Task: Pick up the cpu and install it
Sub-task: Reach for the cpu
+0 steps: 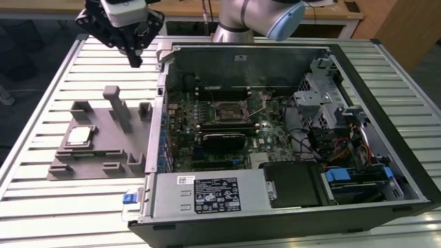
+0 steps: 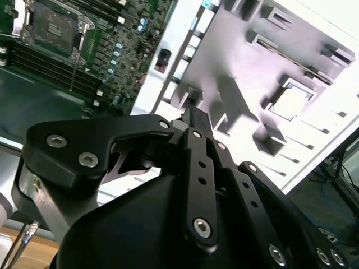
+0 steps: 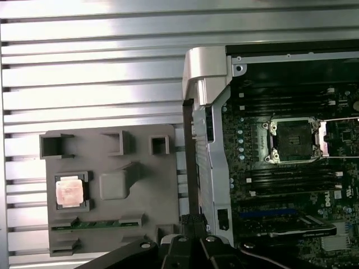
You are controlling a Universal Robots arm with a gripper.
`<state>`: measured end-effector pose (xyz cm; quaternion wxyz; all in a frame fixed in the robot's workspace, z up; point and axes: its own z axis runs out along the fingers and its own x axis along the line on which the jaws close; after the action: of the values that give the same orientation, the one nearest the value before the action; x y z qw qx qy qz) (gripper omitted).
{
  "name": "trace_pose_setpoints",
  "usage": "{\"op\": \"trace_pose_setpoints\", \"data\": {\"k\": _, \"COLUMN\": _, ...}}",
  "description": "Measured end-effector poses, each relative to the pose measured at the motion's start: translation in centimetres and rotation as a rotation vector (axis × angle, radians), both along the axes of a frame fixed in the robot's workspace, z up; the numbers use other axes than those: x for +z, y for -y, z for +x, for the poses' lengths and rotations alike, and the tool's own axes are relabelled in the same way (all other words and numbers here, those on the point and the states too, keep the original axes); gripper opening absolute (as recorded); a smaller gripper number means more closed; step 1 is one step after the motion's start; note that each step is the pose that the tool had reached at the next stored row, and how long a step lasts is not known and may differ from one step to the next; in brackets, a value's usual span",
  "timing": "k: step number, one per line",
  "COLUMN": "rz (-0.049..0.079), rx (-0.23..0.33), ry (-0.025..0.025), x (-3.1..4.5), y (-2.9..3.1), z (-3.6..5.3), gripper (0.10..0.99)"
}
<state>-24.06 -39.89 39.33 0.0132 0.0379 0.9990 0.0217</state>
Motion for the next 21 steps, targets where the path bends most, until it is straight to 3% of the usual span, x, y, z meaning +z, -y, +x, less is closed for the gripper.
{"op": "trace_pose_setpoints", "data": {"k": 21, "rz": 0.000, "rx": 0.000, "ry": 0.0011, "x": 0.00, "y": 0.00, "z": -5.16, "gripper": 0.106}}
